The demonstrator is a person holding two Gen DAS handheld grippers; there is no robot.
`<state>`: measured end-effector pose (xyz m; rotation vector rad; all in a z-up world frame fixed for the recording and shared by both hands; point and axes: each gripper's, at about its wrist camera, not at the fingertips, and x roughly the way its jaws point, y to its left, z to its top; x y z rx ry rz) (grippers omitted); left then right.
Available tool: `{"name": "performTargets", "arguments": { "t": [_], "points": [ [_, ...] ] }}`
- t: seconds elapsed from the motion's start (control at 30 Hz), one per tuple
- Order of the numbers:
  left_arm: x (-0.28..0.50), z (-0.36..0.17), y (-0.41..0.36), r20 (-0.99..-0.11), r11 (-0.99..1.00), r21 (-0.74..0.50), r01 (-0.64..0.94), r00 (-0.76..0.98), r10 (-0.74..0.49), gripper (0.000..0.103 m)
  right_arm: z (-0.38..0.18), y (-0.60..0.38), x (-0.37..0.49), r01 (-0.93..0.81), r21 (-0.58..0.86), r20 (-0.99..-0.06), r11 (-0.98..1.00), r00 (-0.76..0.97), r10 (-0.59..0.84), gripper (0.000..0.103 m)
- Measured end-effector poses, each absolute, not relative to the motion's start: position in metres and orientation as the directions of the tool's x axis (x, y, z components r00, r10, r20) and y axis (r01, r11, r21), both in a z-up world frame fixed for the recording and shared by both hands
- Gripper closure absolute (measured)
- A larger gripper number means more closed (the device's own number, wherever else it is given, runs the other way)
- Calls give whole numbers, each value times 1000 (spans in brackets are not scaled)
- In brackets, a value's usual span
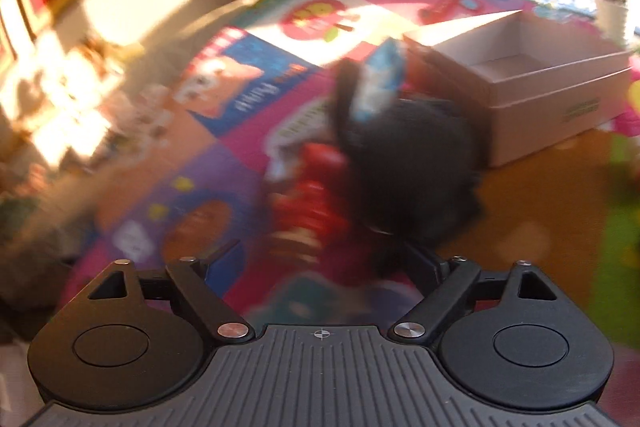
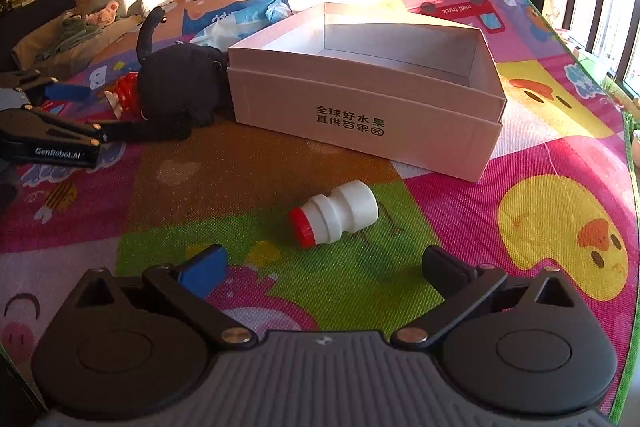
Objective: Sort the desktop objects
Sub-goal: 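Grasp the black stick handle with the left gripper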
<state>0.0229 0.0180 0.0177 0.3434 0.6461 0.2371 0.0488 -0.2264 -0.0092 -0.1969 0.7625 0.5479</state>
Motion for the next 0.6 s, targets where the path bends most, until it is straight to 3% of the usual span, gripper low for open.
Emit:
{"name": "performTargets", "arguments": {
  "t": [0.1,0.2,0.27,0.5,0.6],
  "points": [
    [20,24,29,-538,911,375,-173,760,366,10,-10,-228,48,-535,29,-696,844,595,401,0],
    [8,36,40,-619,987,118,-112,769,161,7,-9,-227,48,-534,28,-695,845,597,400,0],
    [5,36,36,-641,998,18,-52,765,52,6,-10,-226,48,-533,25,-695,846,599,398,0],
    [21,20,5,-670,1000,-11,8,742,-14,6,-10,-226,48,-532,25,-694,846,600,397,0],
    [25,16,-4,-664,1000,20,-4,747,16,7,-10,-226,48,-532,24,-694,847,601,397,0]
  ]
}}
